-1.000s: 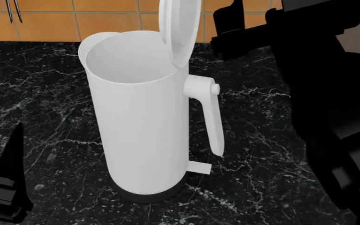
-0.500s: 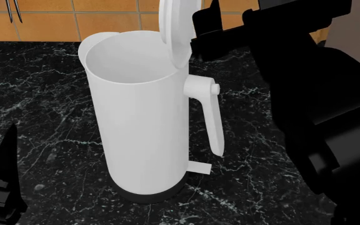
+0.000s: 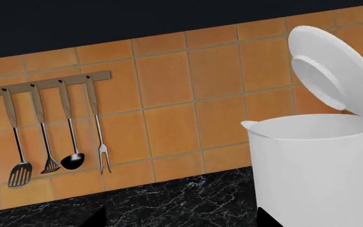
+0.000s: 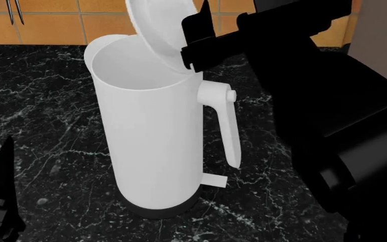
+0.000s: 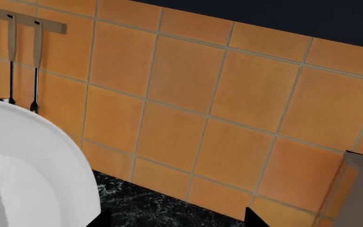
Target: Close the lid of the electric kettle.
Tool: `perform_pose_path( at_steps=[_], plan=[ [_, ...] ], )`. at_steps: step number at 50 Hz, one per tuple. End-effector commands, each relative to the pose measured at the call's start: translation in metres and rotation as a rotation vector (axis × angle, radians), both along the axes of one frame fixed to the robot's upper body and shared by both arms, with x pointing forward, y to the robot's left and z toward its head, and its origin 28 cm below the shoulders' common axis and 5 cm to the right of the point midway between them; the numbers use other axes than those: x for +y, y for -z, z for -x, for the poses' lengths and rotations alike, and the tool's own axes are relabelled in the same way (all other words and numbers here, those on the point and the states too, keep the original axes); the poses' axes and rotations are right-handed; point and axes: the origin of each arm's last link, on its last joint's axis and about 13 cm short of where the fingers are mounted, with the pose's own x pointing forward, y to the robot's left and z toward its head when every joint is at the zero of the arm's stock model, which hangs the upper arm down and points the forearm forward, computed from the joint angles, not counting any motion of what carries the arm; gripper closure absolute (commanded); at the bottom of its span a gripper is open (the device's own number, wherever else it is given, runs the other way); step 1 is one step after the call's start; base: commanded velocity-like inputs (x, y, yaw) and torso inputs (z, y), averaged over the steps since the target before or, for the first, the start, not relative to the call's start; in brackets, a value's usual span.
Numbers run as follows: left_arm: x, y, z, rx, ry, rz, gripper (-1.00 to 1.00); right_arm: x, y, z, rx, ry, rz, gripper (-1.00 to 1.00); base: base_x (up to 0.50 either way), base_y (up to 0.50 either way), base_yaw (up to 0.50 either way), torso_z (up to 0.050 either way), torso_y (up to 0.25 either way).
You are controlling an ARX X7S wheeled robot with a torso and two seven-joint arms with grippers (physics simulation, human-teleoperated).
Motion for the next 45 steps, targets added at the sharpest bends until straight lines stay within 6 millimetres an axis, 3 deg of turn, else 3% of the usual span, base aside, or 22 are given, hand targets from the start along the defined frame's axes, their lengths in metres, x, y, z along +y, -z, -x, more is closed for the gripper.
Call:
perform_pose_path(
  at_steps=[1, 14, 20, 32, 36, 45],
  plan=[
    [0.002, 0.001, 0.003, -0.001, -0.005, 0.004, -1.0, 0.016, -0.006, 0.013, -0.007, -0.077, 0.019, -1.0, 0.0, 0.0, 0.0, 0.0, 0.0],
    [0.004, 0.002, 0.006, -0.004, -0.011, 0.013, -1.0, 0.038, 0.001, 0.021, 0.001, -0.17, 0.054, -1.0, 0.0, 0.0, 0.0, 0.0, 0.0],
    [0.005, 0.002, 0.007, -0.004, -0.011, 0.012, -1.0, 0.04, 0.012, 0.022, 0.017, -0.18, 0.064, -1.0, 0.0, 0.0, 0.0, 0.0, 0.0],
    [0.001, 0.003, 0.005, 0.001, -0.001, 0.004, -1.0, 0.035, 0.006, 0.024, -0.008, -0.171, 0.035, -1.0, 0.0, 0.0, 0.0, 0.0, 0.0],
    [0.001, 0.004, 0.005, 0.002, -0.001, 0.006, -1.0, 0.031, -0.007, 0.035, -0.06, -0.17, 0.006, -1.0, 0.0, 0.0, 0.0, 0.0, 0.0],
    [0.002, 0.006, 0.005, 0.005, -0.002, 0.01, -1.0, 0.021, -0.023, 0.088, -0.19, -0.189, -0.043, -1.0, 0.0, 0.0, 0.0, 0.0, 0.0]
  ],
)
